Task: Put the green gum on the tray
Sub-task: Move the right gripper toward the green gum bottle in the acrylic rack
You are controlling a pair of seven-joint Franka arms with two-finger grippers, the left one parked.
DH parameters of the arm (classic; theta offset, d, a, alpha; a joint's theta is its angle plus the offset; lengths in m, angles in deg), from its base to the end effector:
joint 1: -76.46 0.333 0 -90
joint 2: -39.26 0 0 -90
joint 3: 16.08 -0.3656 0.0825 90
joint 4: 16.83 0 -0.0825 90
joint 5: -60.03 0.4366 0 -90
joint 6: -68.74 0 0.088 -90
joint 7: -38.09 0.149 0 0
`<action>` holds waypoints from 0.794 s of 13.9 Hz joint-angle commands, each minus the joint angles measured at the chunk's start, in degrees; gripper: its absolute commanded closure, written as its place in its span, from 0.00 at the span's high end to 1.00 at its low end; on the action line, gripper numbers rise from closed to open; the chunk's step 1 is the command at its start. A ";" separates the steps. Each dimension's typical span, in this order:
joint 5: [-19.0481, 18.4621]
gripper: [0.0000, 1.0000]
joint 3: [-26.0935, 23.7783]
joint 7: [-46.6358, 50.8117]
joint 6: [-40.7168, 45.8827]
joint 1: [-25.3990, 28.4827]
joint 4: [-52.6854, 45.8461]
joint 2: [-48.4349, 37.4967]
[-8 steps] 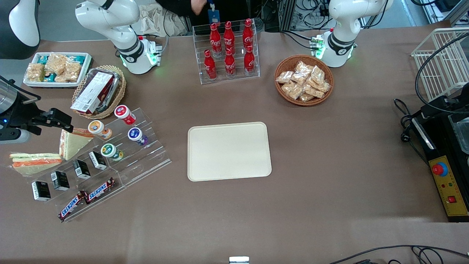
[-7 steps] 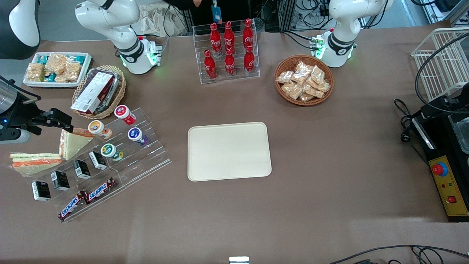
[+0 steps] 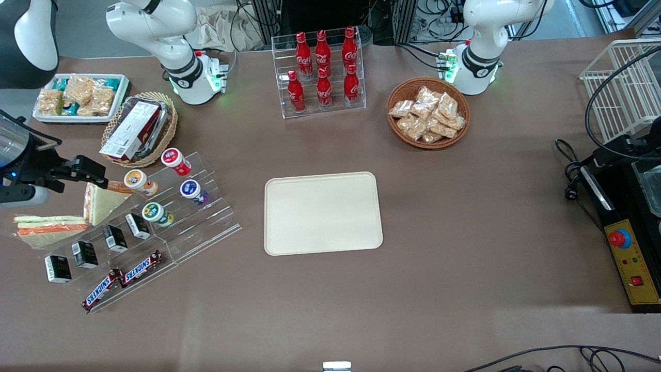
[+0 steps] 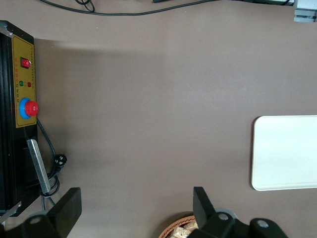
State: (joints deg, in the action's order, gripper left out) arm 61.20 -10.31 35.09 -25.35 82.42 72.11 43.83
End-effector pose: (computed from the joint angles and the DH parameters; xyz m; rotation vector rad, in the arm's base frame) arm 0.6416 0.0074 0.5986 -3.1283 -0.0856 -0.0169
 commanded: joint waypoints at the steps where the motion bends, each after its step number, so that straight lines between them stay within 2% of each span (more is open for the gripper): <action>1: 0.93 1.00 0.39 -3.32 -5.47 0.11 5.95 -0.87; 8: 0.67 1.00 0.65 -6.84 -23.13 -0.07 24.15 -2.98; 11: 0.67 1.00 1.09 -10.17 -34.64 -0.33 32.50 -2.72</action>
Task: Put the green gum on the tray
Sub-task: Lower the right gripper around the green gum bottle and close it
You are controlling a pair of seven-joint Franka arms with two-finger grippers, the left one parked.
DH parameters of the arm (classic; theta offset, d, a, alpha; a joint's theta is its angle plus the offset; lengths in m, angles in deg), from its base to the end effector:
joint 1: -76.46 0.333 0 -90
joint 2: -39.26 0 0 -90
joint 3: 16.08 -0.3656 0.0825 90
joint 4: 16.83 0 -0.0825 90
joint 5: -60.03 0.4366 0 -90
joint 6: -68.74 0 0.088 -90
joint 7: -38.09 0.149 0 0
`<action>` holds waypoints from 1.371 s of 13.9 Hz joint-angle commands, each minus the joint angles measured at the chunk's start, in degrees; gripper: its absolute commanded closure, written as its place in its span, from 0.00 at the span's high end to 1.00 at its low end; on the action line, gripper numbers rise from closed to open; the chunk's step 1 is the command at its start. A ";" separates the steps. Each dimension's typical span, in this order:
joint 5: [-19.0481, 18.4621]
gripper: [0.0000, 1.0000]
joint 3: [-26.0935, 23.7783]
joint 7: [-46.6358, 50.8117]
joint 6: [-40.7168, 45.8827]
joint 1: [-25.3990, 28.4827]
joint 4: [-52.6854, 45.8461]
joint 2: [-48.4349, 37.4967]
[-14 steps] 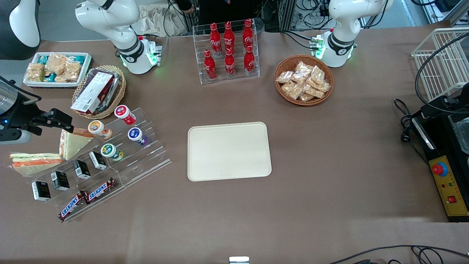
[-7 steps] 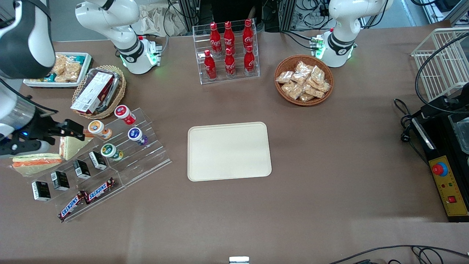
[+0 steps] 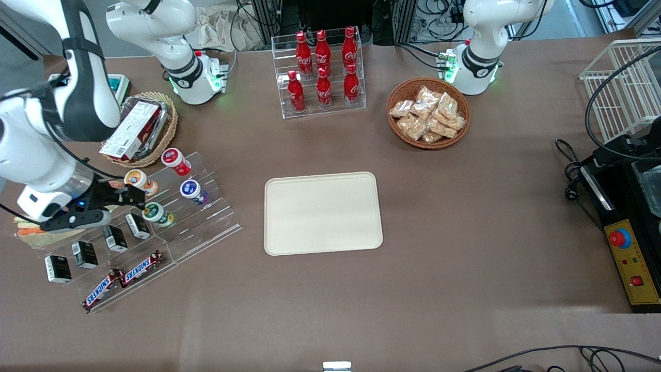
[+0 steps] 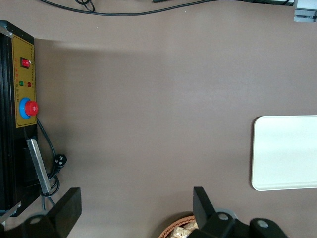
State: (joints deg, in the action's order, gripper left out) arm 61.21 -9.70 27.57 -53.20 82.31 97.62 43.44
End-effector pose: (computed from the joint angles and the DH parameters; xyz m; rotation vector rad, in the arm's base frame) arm 0.6281 -0.0033 0.4114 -3.1256 -0.2577 -0.0924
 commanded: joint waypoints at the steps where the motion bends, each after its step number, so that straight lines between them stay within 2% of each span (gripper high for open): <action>1: 0.67 1.00 0.57 -2.84 -9.78 -0.13 9.10 -2.08; 5: 0.67 1.00 0.66 -2.93 -16.65 -0.22 13.59 -0.06; 11: 0.67 1.00 0.57 -2.84 -20.71 -0.22 16.42 1.44; 12: 0.67 0.91 0.66 -2.75 -20.71 -0.22 16.33 1.88; 13: 0.75 0.61 0.66 -2.75 -20.71 -0.31 16.24 2.23; 14: 0.76 0.41 0.66 -2.66 -20.71 -0.31 15.98 2.41; 15: 0.76 0.28 0.66 -2.49 -20.54 -0.22 15.80 2.41; 18: 0.76 0.16 0.66 -2.14 -20.01 -0.31 14.92 2.41; 19: 0.76 0.16 0.74 -2.14 -19.92 -0.31 14.40 2.24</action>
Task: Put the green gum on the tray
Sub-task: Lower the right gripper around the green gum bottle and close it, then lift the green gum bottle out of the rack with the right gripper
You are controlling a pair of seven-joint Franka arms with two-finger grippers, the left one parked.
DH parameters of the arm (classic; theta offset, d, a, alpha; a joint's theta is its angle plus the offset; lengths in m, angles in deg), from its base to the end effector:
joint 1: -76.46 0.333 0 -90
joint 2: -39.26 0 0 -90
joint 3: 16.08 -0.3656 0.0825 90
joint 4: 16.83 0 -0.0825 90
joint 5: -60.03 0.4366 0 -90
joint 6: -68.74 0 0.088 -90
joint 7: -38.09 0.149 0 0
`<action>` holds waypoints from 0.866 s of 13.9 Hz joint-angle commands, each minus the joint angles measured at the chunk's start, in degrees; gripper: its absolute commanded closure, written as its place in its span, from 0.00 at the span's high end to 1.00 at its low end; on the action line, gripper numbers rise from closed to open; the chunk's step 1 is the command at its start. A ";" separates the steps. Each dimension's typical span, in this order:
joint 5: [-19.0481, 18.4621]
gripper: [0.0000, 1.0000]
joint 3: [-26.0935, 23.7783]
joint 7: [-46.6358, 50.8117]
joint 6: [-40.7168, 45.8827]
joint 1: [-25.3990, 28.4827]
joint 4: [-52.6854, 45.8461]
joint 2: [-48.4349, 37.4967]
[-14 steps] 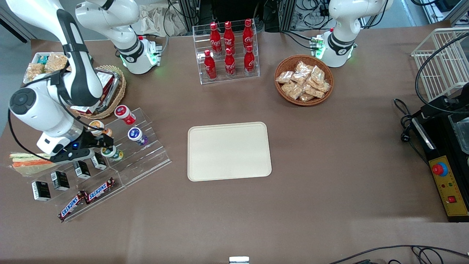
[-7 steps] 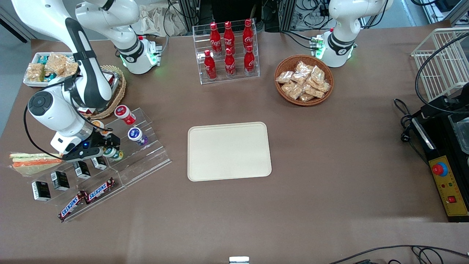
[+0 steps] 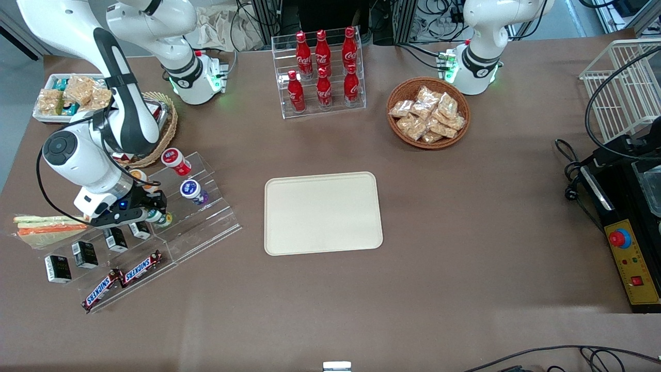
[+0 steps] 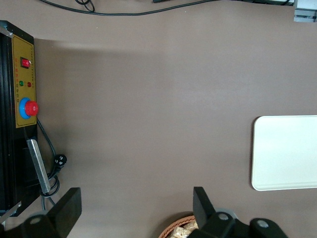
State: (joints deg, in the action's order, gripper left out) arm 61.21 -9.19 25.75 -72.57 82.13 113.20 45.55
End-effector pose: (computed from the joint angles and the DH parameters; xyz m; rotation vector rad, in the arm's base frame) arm 0.5838 -0.0121 0.2883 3.1160 0.2810 0.1368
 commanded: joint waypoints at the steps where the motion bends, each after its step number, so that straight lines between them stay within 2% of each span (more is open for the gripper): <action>1: 0.76 0.16 0.23 -0.32 0.42 -0.04 -2.32 -0.31; 6: 1.37 0.17 0.14 0.47 21.74 0.13 -15.22 -4.26; 9: 1.28 0.17 0.14 1.26 36.24 0.31 -26.81 -5.06; 12: 1.28 0.17 -0.21 3.01 46.10 0.57 -36.40 -4.88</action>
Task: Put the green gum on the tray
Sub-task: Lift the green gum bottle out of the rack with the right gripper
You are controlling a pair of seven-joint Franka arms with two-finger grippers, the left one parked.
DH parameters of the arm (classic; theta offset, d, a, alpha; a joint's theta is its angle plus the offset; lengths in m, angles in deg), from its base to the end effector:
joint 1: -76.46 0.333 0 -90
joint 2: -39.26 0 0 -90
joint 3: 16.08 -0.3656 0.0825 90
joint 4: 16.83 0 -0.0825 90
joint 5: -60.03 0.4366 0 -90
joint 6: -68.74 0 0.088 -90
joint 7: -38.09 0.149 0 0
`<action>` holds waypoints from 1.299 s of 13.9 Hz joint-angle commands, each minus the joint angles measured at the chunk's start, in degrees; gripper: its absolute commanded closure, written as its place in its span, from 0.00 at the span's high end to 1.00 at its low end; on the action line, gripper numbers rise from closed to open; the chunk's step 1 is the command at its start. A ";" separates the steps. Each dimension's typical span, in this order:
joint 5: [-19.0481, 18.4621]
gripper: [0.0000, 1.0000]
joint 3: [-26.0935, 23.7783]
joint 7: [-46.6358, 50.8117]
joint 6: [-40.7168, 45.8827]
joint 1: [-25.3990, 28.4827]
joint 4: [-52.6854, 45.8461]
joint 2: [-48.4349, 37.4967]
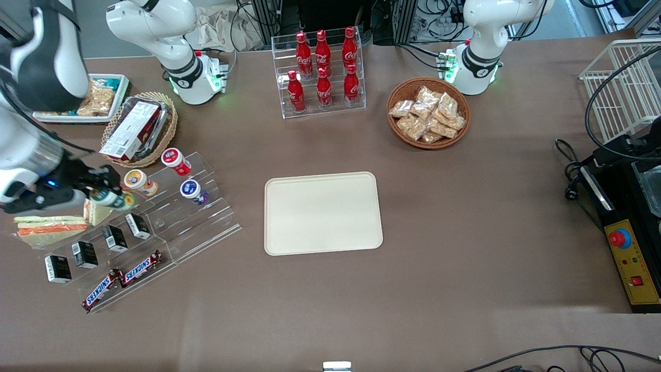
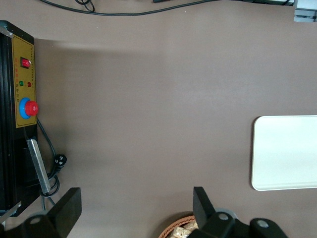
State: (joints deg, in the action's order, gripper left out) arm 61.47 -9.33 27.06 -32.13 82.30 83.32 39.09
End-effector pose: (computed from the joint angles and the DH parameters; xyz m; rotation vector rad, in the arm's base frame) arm 0.6160 -0.0066 0.5568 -3.1066 -0.2679 -0.0281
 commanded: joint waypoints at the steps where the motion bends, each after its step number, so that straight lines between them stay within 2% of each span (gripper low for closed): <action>1: 1.10 0.17 -0.51 4.15 7.08 0.57 -8.11 1.58; 3: 1.02 0.17 -2.08 11.69 7.80 3.28 -9.35 1.67; 6: 1.02 0.17 -6.03 28.81 7.62 8.21 -9.44 2.19; 10: 1.02 0.17 -12.10 48.95 6.57 12.78 -13.31 8.25; 13: 1.46 0.17 -13.08 56.72 -1.93 16.64 -10.08 12.11; 15: 0.50 0.17 -12.99 60.84 -9.30 19.11 -3.42 12.83; 18: 0.05 0.17 -12.99 61.92 -23.97 20.35 8.97 13.09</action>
State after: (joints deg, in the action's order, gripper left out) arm 61.89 -22.60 87.57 -48.20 102.24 84.18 53.80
